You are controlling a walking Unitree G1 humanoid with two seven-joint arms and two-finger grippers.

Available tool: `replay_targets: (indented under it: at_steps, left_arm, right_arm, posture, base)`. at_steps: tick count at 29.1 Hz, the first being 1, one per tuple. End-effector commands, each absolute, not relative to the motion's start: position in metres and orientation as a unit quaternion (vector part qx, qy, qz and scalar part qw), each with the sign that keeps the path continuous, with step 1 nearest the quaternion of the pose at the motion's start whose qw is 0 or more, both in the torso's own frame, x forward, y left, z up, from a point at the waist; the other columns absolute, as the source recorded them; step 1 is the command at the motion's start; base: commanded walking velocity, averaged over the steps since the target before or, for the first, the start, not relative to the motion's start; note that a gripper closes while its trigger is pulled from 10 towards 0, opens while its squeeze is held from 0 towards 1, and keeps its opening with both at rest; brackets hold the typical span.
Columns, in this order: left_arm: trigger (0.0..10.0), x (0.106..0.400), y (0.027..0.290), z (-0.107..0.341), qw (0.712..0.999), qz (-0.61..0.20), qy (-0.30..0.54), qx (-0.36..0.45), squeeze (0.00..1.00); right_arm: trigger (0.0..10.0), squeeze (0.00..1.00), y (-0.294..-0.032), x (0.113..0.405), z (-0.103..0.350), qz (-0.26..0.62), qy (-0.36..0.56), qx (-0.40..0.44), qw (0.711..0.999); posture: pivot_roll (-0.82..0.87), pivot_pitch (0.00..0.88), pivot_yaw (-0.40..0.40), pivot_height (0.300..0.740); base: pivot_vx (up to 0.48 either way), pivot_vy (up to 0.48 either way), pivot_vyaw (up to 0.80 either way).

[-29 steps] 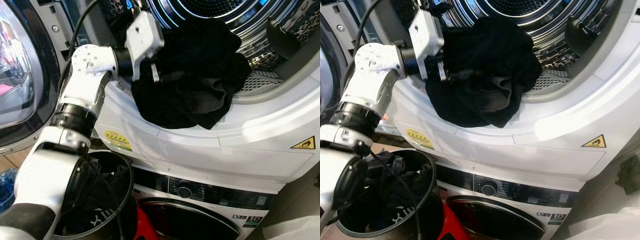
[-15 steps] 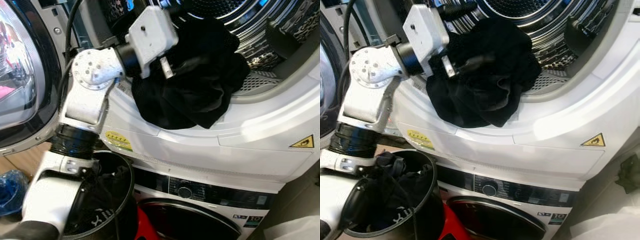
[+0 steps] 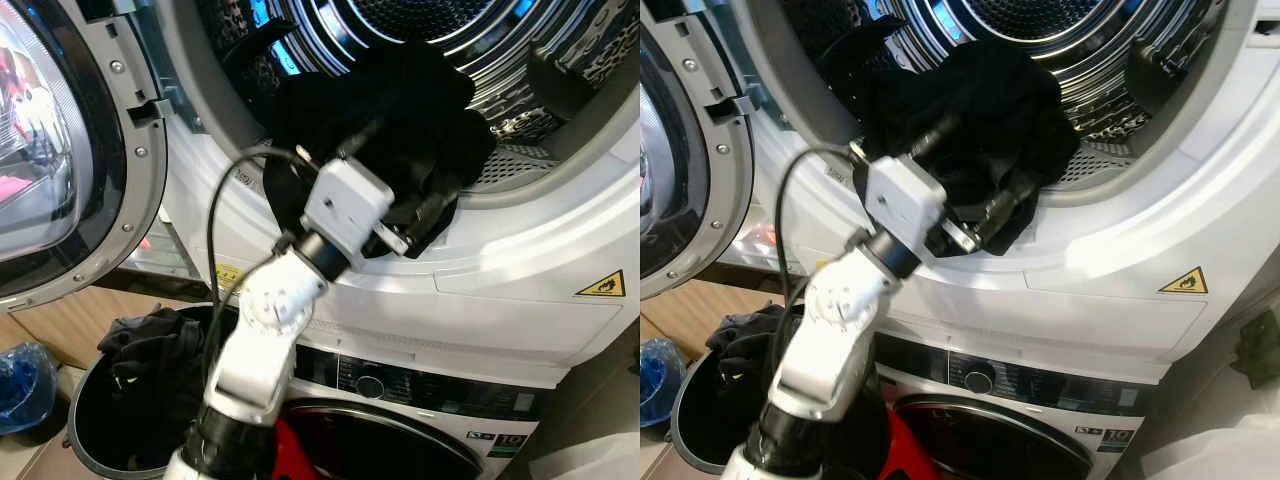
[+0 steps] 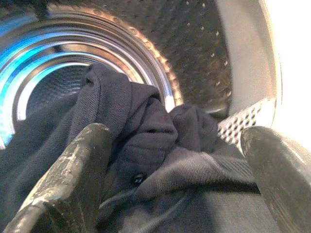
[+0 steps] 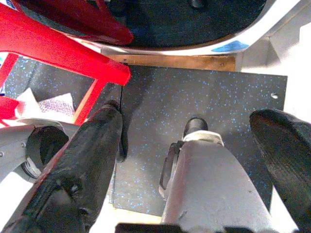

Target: Clothes washing

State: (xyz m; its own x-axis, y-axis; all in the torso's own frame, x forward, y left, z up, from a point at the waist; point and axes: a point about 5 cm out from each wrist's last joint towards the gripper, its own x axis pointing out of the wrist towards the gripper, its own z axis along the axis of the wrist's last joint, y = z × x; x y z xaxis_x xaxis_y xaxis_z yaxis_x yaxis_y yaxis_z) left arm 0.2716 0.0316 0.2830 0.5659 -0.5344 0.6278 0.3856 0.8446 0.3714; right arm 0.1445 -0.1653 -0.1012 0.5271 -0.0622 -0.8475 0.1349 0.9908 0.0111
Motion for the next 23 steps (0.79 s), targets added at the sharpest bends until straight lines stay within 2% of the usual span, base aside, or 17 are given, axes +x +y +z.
replay_targets:
  at_steps: [1,2,3,5,11,17,21,23]
  left_arm:
    - [10.0,0.267,0.034,0.279,0.89,-0.23,-0.381,0.101,0.0]
    - [10.0,0.267,0.034,0.279,0.89,-0.23,-0.381,0.101,0.0]
    - [10.0,0.266,0.038,0.264,0.909,-0.208,-0.351,0.086,0.0]
    - [10.0,0.265,0.043,0.257,0.923,-0.178,-0.332,0.074,0.0]
    - [10.0,0.267,0.058,0.244,0.955,-0.103,-0.275,0.044,0.0]
    - [10.0,0.268,0.064,0.243,0.961,-0.09,-0.262,0.022,0.0]
    - [10.0,0.282,0.068,0.253,0.97,-0.088,-0.203,-0.098,0.0]
    - [10.0,0.284,0.067,0.257,0.969,-0.097,-0.196,-0.115,0.0]
  right_arm:
    - [10.0,0.0,-0.16,0.142,-0.103,-0.054,0.489,0.041,0.87]
    - [10.0,0.0,-0.16,0.142,-0.103,-0.054,0.489,0.041,0.87]
    - [10.0,0.0,-0.16,0.142,-0.102,-0.055,0.487,0.044,0.87]
    - [10.0,0.0,-0.16,0.142,-0.103,-0.056,0.488,0.044,0.87]
    - [10.0,0.0,-0.162,0.14,-0.103,-0.056,0.49,0.041,0.869]
    - [10.0,0.0,-0.162,0.14,-0.103,-0.055,0.49,0.04,0.869]
    - [10.0,0.0,-0.163,0.141,-0.103,-0.053,0.49,0.038,0.869]
    - [10.0,0.0,-0.163,0.142,-0.103,-0.053,0.49,0.037,0.87]
  posture:
    - [0.07,0.0,0.117,0.74]
    - [0.07,0.0,0.117,0.74]
    - [0.07,0.0,0.116,0.74]
    - [0.07,0.0,0.114,0.74]
    - [0.08,0.002,0.11,0.74]
    - [0.08,0.002,0.106,0.74]
    - [0.08,0.005,0.102,0.74]
    - [0.08,0.005,0.102,0.74]
  base:
    - [0.0,0.0,0.0]
    - [0.0,0.0,0.0]
    - [0.0,0.0,0.0]
    - [0.0,0.0,0.0]
    - [0.0,0.0,0.0]
    - [0.0,0.0,0.0]
    - [0.0,0.0,0.0]
    - [0.0,0.0,0.0]
